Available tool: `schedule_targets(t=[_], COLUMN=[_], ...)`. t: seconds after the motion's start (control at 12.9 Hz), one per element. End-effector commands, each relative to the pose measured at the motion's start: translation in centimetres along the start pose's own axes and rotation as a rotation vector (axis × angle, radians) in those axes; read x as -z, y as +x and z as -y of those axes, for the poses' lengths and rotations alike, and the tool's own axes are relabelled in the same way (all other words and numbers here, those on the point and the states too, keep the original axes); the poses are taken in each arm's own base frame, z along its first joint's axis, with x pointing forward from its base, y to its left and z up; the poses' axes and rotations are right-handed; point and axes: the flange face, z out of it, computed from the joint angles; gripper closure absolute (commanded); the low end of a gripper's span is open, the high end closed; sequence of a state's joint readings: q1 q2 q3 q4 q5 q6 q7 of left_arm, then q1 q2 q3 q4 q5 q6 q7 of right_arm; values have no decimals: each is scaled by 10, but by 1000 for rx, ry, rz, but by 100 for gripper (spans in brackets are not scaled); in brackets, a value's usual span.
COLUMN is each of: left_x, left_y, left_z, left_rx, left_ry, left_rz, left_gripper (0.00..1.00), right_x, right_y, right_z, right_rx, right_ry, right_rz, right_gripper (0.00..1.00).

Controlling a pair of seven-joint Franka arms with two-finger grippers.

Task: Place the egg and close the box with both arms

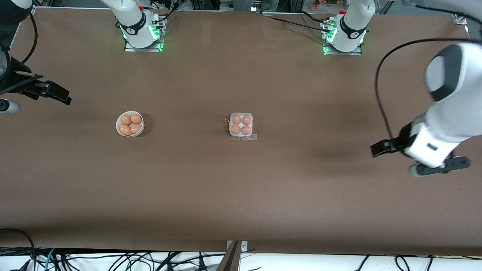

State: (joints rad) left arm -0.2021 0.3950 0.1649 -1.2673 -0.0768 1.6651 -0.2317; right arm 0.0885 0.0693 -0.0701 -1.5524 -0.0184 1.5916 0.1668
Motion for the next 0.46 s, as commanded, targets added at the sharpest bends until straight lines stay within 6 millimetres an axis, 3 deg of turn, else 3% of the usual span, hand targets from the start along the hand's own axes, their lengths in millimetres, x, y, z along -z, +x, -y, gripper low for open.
schedule_targets(t=[0.0,0.39], left_x=[24,62], left_y=[-42,-87], left_z=[35,66], left_rx=[-59,-40], left_ry=[-3,-13], left_rz=[9,61], left_gripper=[0,0], right_x=[3,3], right_y=[-3,-3], right_z=[1,0], right_rx=[-13,-15], right_ry=[11,12], right_rz=[-7,-8], right_gripper=[0,0])
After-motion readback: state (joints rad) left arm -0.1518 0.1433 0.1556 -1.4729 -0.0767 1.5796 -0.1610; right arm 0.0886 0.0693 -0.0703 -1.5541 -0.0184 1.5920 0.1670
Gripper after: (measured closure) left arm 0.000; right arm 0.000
